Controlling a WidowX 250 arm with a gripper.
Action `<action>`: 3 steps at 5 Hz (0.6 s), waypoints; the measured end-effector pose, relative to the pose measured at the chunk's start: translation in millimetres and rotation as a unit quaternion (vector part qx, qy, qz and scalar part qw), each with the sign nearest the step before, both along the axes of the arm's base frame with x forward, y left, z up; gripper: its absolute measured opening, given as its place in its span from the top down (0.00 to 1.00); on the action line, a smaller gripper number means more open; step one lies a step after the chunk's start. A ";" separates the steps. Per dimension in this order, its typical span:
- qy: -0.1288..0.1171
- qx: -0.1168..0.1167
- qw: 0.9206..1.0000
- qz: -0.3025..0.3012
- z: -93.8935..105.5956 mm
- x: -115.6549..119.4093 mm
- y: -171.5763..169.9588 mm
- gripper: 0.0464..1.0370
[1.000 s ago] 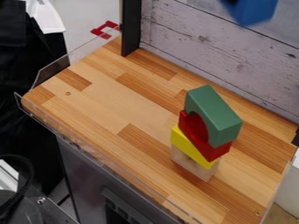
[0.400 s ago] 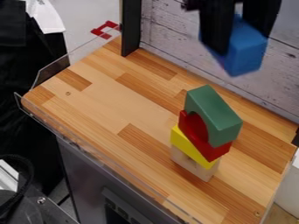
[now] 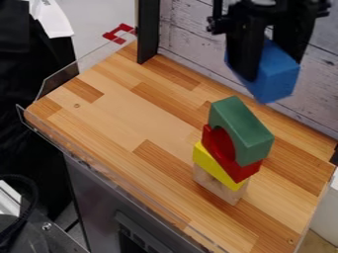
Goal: Put the blue block on the top of green arch
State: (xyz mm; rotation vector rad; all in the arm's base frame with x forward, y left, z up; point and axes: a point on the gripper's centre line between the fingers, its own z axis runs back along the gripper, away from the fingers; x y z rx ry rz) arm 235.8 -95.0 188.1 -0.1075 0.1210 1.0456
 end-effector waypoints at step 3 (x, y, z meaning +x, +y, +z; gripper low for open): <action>0.014 0.016 1.000 0.005 -19.0 -7.6 1.5 0.48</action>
